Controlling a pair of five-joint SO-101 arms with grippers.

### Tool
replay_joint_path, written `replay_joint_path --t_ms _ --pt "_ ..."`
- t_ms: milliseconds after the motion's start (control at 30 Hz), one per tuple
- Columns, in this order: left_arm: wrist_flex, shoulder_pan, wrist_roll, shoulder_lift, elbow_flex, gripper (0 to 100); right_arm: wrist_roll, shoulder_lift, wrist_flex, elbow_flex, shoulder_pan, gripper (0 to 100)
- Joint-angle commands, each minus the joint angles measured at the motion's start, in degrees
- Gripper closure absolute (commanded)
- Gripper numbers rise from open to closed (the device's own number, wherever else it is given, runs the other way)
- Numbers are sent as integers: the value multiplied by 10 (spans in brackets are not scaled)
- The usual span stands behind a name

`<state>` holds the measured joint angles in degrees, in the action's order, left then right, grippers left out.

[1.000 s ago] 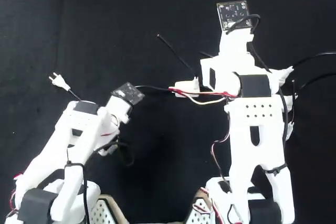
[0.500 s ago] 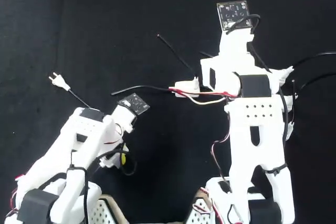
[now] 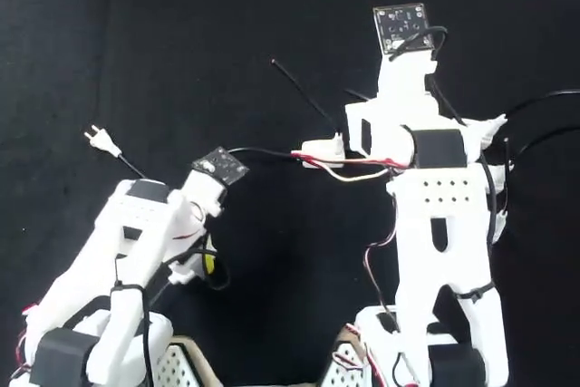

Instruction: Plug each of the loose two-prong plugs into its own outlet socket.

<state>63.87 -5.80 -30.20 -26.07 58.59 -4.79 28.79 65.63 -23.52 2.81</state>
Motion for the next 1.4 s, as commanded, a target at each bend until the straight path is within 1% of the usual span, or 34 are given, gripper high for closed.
replay_joint_path --t_ms 0,67,200,367,533,567,633,700,800,900,1000,1167,1300,1367 --pt "-7 29 -29 -13 -29 832 4 18 -10 4 9 980" --pt "-6 49 -42 -13 -36 855 4 18 -10 4 9 980" --pt "-2 90 -64 -13 -66 854 4 18 -10 4 9 980" --pt "-1 100 -76 -13 -78 852 4 17 -10 4 9 980" --pt "14 79 -92 -13 -63 746 4 17 -10 4 9 980" --pt "25 67 -90 -13 -62 762 3 17 -10 4 9 980" --pt "47 44 -84 -13 -65 832 3 18 -10 4 9 980" --pt "49 34 -56 -13 -65 892 3 18 -10 4 9 980" --pt "11 46 -52 -7 -61 935 3 18 -10 4 9 980" --pt "-4 64 -62 -8 -52 921 4 18 -9 3 9 980" --pt "7 52 -62 -13 -48 905 4 17 -10 3 9 980" --pt "-50 78 -65 4 -36 895 4 19 -7 3 9 980" --pt "-67 103 -65 18 -31 813 4 19 -8 3 9 980" --pt "-67 110 -65 14 -35 796 3 19 -8 3 9 980"
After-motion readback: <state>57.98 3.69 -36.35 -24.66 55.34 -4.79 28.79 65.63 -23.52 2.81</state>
